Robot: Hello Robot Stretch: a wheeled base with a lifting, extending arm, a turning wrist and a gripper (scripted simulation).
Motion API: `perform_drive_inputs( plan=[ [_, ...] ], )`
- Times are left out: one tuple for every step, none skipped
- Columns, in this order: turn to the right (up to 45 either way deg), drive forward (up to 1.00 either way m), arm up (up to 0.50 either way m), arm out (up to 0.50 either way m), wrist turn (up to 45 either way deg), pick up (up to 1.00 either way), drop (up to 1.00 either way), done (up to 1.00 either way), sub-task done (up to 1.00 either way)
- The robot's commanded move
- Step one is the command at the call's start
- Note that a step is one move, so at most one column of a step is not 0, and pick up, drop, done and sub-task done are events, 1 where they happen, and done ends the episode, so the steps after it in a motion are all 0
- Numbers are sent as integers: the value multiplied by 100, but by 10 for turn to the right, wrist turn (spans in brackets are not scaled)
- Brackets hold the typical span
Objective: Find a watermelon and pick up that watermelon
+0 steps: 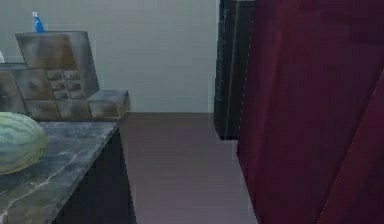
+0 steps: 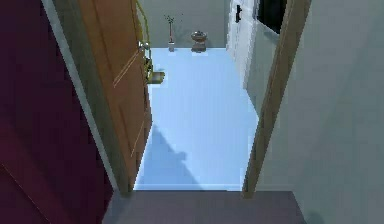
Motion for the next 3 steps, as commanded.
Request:
perform_drive_inputs(
  plan=[
    [-450, 0, 0, 0, 0, 0, 0, 0, 0],
    [-120, 0, 0, 0, 0, 0, 0, 0, 0],
    [0, 5, 0, 0, 0, 0, 0, 0, 0]
  ],
)
